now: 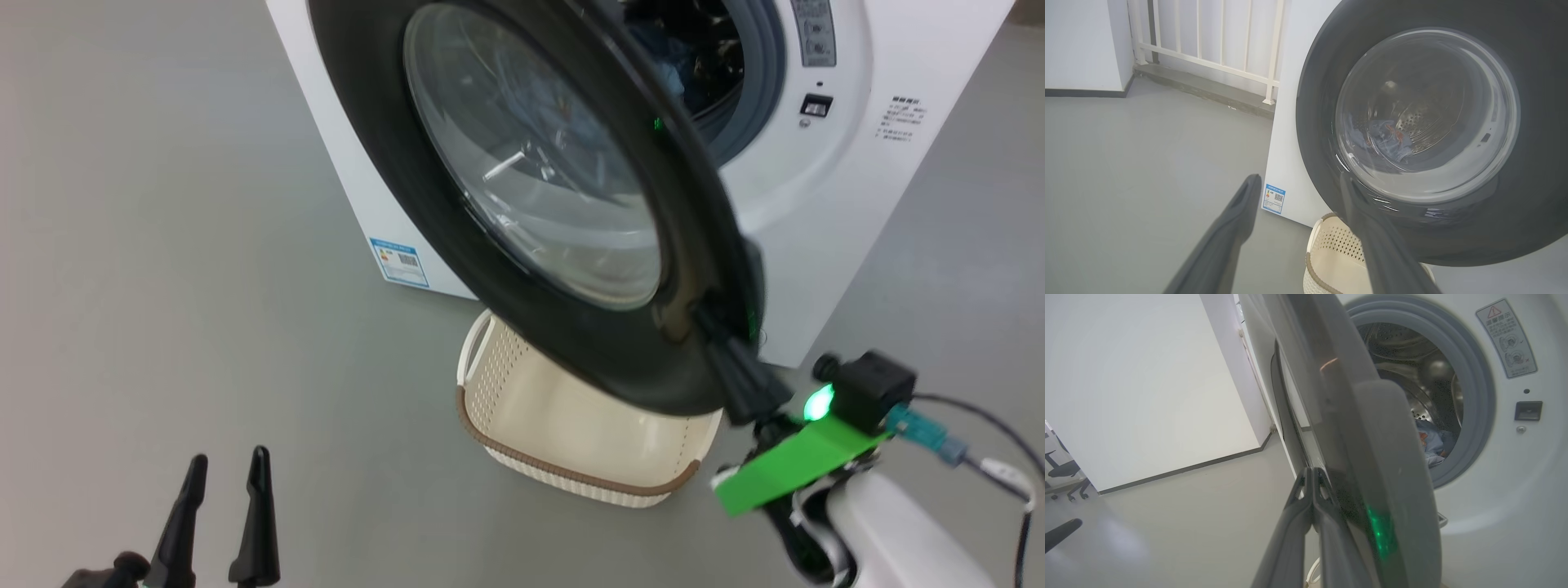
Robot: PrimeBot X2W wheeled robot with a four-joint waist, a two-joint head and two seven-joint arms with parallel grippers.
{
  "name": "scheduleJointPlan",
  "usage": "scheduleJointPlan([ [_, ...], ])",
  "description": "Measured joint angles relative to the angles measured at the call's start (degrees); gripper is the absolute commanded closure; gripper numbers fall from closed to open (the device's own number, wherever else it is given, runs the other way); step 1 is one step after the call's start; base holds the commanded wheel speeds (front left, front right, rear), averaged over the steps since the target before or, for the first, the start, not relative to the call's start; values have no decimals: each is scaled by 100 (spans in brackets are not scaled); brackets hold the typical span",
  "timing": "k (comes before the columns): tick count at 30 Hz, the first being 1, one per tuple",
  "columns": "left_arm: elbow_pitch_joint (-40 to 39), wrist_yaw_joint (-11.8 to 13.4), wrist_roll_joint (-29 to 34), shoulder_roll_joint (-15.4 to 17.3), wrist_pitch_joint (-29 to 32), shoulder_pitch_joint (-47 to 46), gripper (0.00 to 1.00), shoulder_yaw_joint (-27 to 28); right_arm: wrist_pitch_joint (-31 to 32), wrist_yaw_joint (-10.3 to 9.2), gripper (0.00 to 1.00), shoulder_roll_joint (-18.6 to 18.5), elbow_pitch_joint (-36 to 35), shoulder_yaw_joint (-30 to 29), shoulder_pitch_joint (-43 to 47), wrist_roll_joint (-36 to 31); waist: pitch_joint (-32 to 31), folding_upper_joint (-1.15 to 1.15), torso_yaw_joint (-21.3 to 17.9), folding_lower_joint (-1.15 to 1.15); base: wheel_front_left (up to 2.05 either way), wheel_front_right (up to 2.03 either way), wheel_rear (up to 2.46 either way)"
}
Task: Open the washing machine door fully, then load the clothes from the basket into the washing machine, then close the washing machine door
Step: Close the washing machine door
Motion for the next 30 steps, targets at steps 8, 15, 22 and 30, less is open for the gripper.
scheduleJointPlan([
  [8,-90,0,-18,-60,0,-250,0,-54,-1,-1,100,-70,245,-533,-533,-62,306,0,-24,0,0,0,0],
  [15,-130,0,-34,-130,0,-447,0,-241,-1,0,100,-191,491,-665,-995,-123,558,0,34,0,0,0,0],
  [22,-144,0,-81,-179,0,-705,0,-436,-1,-1,100,-346,724,-1072,-1396,-140,781,0,214,0,0,0,0],
  [30,-186,0,-130,-240,0,-946,0,-595,-1,0,100,-401,1028,-1352,-2021,-209,1103,0,402,0,0,0,0],
])
